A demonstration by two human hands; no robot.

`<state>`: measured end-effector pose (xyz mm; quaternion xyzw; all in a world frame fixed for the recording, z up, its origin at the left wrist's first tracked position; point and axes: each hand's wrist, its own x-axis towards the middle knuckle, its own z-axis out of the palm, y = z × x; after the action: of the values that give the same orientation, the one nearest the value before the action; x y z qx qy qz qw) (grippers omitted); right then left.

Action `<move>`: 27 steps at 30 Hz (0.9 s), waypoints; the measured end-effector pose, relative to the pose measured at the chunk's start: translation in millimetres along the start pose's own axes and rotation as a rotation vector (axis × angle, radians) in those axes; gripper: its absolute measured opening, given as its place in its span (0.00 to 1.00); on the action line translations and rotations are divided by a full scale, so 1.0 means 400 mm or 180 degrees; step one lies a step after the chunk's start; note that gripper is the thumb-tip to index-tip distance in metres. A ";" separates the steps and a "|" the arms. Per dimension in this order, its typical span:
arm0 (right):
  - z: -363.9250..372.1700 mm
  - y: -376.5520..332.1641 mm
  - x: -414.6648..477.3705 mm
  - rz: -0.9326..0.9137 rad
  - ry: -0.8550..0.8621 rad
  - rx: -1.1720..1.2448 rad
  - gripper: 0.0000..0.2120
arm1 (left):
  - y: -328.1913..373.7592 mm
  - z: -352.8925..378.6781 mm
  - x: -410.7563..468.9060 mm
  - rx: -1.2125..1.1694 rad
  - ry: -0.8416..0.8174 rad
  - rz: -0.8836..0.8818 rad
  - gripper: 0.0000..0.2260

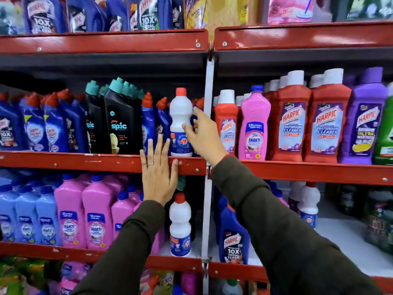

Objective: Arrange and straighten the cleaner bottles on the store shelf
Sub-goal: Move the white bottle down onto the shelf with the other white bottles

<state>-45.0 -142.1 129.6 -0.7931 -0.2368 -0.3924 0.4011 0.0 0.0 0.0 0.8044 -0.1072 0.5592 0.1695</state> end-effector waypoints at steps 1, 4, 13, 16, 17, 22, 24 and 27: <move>0.014 -0.003 0.020 0.0021 -0.0034 -0.0100 0.27 | -0.008 0.000 0.001 0.0076 0.0004 0.0076 0.28; 0.042 -0.026 0.060 0.0231 -0.0087 -0.0515 0.34 | -0.025 0.008 -0.002 0.0244 0.0002 0.0178 0.28; 0.109 -0.047 0.084 0.0536 0.0121 -0.1191 0.44 | -0.040 0.007 -0.009 0.0072 0.0071 -0.0101 0.31; 0.115 -0.050 0.088 0.0573 0.0273 -0.1178 0.39 | -0.064 -0.003 -0.016 0.0136 -0.0008 -0.0078 0.30; 0.114 -0.052 0.088 0.0565 0.0304 -0.1178 0.37 | -0.070 -0.007 -0.016 0.0206 -0.0026 -0.0014 0.30; 0.100 -0.057 0.086 0.0433 0.0187 -0.1055 0.37 | -0.075 -0.015 -0.015 0.0198 -0.0087 0.0030 0.30; 0.094 -0.059 0.077 0.0384 0.0227 -0.0896 0.37 | -0.075 -0.015 -0.015 0.0180 -0.0088 0.0030 0.30; 0.076 -0.069 0.068 0.0244 0.0397 -0.0682 0.36 | -0.077 -0.014 -0.016 0.0192 -0.0073 0.0052 0.30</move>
<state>-35.1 -99.6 152.8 -0.8140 -0.1377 -0.4484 0.3428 3.9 30.4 -8.7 0.8146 -0.0988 0.5543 0.1393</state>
